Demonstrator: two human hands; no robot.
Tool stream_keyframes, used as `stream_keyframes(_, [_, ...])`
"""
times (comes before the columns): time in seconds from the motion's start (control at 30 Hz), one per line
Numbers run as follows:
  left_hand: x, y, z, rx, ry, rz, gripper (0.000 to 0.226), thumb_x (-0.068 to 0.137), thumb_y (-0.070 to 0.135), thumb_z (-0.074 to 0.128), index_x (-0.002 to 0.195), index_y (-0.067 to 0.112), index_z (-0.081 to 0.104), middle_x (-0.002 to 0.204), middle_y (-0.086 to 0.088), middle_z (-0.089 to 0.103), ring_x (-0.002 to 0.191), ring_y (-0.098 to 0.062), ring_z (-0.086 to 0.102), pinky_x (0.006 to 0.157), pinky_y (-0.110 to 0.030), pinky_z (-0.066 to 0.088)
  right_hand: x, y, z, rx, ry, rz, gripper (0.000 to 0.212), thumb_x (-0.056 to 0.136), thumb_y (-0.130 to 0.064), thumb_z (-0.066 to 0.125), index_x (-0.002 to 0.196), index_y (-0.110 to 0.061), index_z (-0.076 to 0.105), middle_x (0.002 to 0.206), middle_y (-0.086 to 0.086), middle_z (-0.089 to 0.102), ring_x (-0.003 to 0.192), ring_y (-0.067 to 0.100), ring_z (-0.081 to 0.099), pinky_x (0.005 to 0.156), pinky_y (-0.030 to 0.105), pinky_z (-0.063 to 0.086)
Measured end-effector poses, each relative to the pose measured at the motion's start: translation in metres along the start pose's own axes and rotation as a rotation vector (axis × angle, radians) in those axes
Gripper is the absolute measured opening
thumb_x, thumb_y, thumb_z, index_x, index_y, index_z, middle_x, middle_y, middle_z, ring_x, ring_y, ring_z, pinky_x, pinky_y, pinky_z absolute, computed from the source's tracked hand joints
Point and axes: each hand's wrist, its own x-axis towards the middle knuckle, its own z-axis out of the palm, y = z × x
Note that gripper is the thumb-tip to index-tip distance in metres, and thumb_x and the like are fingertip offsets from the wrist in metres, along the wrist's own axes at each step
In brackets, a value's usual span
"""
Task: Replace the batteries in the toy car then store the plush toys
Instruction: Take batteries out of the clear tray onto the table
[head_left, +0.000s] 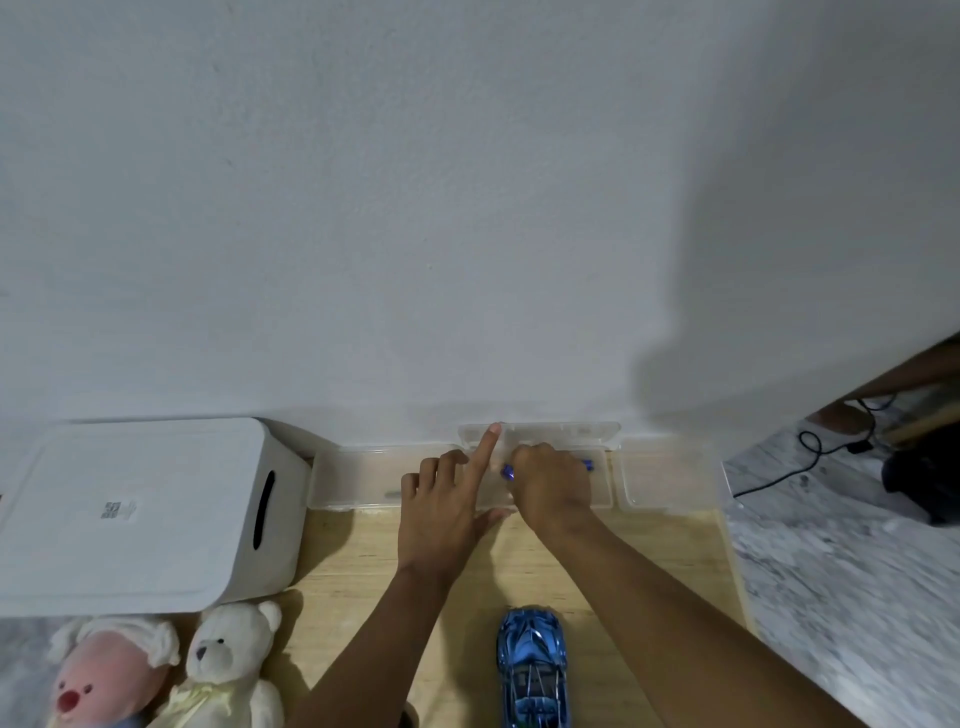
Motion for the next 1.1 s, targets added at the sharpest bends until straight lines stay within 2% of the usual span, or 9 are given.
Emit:
stream_keyframes(0.2, [0.001, 0.000, 0.000, 0.004, -0.020, 0.000, 0.121, 0.073, 0.070, 0.075, 0.164, 0.034, 0.005, 0.115, -0.003, 0.066, 0.096, -0.024, 0.060, 0.077, -0.040, 0.051, -0.009, 0.017, -0.005, 0.171, -0.052, -0.101, 0.034, 0.095, -0.033, 0.052, 0.122, -0.013, 0.048, 0.104, 0.010, 0.068, 0.093, 0.031, 0.066, 0.066, 0.032, 0.043])
stream_keyframes(0.3, [0.001, 0.001, -0.001, 0.016, 0.000, 0.011, 0.118, 0.074, 0.073, 0.072, 0.164, 0.032, 0.009, 0.113, -0.004, 0.066, 0.094, -0.025, 0.061, 0.075, -0.041, 0.051, -0.021, 0.034, -0.011, 0.167, 0.012, -0.071, 0.032, 0.092, -0.033, 0.047, 0.115, -0.012, 0.051, 0.101, 0.011, 0.068, 0.094, 0.034, 0.065, 0.069, 0.034, 0.045])
stream_keyframes(0.4, [0.000, 0.001, 0.000, 0.019, 0.009, 0.006, 0.119, 0.074, 0.075, 0.071, 0.164, 0.032, 0.006, 0.114, -0.004, 0.066, 0.094, -0.025, 0.061, 0.075, -0.041, 0.051, -0.025, 0.048, -0.018, 0.087, 0.108, -0.017, 0.037, 0.090, -0.046, 0.050, 0.111, -0.016, 0.056, 0.098, 0.006, 0.070, 0.090, 0.029, 0.066, 0.068, 0.032, 0.043])
stream_keyframes(0.47, [0.000, 0.001, -0.001, 0.001, 0.014, 0.004, 0.115, 0.076, 0.077, 0.068, 0.164, 0.033, 0.007, 0.115, -0.004, 0.067, 0.095, -0.025, 0.062, 0.076, -0.041, 0.052, -0.021, 0.056, -0.019, -0.038, 0.107, 0.005, 0.031, 0.095, -0.039, 0.050, 0.113, -0.016, 0.059, 0.103, 0.007, 0.071, 0.094, 0.030, 0.068, 0.069, 0.032, 0.043])
stream_keyframes(0.53, [-0.001, 0.001, -0.002, -0.013, 0.018, 0.000, 0.111, 0.077, 0.079, 0.062, 0.164, 0.034, 0.008, 0.115, -0.003, 0.067, 0.096, -0.024, 0.062, 0.076, -0.041, 0.051, -0.018, 0.060, -0.018, -0.164, 0.062, 0.019, 0.023, 0.096, -0.020, 0.049, 0.115, -0.016, 0.061, 0.109, 0.007, 0.070, 0.099, 0.031, 0.068, 0.073, 0.032, 0.043])
stream_keyframes(0.6, [0.000, 0.002, -0.002, -0.012, 0.005, -0.007, 0.113, 0.077, 0.079, 0.061, 0.164, 0.035, 0.003, 0.115, -0.002, 0.067, 0.096, -0.024, 0.061, 0.076, -0.041, 0.051, -0.015, 0.060, -0.015, -0.245, 0.022, 0.019, 0.027, 0.094, -0.007, 0.049, 0.115, -0.015, 0.063, 0.111, 0.007, 0.070, 0.103, 0.028, 0.068, 0.076, 0.030, 0.045])
stream_keyframes(0.83, [0.000, 0.003, -0.001, 0.010, -0.002, -0.018, 0.121, 0.073, 0.076, 0.070, 0.164, 0.035, 0.001, 0.115, -0.003, 0.068, 0.097, -0.024, 0.062, 0.077, -0.042, 0.051, -0.008, 0.057, -0.006, -0.230, -0.002, 0.022, 0.028, 0.095, -0.006, 0.050, 0.118, -0.015, 0.062, 0.117, 0.007, 0.068, 0.109, 0.029, 0.065, 0.083, 0.033, 0.049])
stream_keyframes(0.97, [-0.001, 0.003, -0.001, 0.011, -0.011, -0.017, 0.121, 0.074, 0.074, 0.071, 0.164, 0.035, 0.000, 0.116, -0.003, 0.067, 0.097, -0.024, 0.061, 0.078, -0.042, 0.051, -0.014, 0.054, -0.013, -0.034, 0.054, -0.020, 0.016, 0.099, -0.024, 0.051, 0.109, -0.018, 0.062, 0.106, 0.006, 0.069, 0.097, 0.031, 0.066, 0.073, 0.033, 0.045])
stream_keyframes(1.1, [-0.001, 0.003, -0.002, 0.036, -0.011, -0.018, 0.121, 0.072, 0.074, 0.073, 0.164, 0.033, 0.006, 0.114, -0.004, 0.067, 0.094, -0.025, 0.061, 0.076, -0.042, 0.051, -0.046, 0.049, -0.023, 0.119, 0.086, -0.182, 0.017, 0.096, -0.038, 0.056, 0.106, -0.029, 0.065, 0.094, 0.002, 0.069, 0.086, 0.027, 0.066, 0.070, 0.034, 0.049])
